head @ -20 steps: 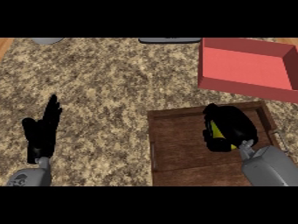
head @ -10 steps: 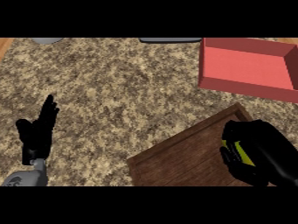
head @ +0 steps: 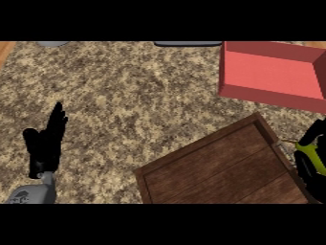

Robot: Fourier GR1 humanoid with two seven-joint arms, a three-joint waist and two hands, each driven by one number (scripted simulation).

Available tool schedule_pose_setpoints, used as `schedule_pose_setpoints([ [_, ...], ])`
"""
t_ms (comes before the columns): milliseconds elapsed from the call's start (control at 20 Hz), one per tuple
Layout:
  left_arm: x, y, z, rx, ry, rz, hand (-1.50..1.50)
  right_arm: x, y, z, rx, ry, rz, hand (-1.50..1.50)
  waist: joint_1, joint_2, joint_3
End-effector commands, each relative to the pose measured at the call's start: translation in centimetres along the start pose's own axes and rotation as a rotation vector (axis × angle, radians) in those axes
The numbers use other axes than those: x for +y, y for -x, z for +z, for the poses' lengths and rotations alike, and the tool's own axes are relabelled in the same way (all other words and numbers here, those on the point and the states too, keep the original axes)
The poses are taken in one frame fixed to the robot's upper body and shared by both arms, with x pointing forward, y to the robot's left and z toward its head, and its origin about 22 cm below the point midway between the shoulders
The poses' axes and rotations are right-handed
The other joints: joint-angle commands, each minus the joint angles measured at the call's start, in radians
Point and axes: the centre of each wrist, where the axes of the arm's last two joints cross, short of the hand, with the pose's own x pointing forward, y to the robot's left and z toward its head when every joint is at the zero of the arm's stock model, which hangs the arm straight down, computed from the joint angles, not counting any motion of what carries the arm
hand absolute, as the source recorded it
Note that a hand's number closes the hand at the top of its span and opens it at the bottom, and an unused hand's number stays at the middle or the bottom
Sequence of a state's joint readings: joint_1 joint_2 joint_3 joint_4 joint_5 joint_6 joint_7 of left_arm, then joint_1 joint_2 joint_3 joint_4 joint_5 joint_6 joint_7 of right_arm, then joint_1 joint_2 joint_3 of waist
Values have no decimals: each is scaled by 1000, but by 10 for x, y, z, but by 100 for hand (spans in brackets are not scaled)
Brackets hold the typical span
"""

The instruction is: Pick the pear from the tray and place it in the cardboard box

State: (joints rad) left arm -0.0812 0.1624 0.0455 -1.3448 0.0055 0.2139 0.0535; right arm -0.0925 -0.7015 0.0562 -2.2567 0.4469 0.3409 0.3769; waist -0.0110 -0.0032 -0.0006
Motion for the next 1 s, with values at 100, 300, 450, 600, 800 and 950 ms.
schedule_pose_setpoints([
  [100,-7,12,3,-12,7,4,0,-52,30,-15,58,98,34,150,12,3,0],
  [300,-13,14,-5,-8,10,8,0,-48,44,-37,70,173,1,150,14,5,0],
  [450,-7,11,-1,-12,24,5,0,-35,75,-69,98,163,-26,150,26,7,0],
  [600,0,9,7,-20,8,-24,0,-47,90,-80,94,179,-52,150,23,5,1],
  [800,-3,5,-3,-13,36,0,0,-40,120,-117,98,145,-111,150,32,9,1],
  [950,-2,-8,-1,-14,39,-16,0,-8,130,-142,104,150,-79,150,41,10,1],
])
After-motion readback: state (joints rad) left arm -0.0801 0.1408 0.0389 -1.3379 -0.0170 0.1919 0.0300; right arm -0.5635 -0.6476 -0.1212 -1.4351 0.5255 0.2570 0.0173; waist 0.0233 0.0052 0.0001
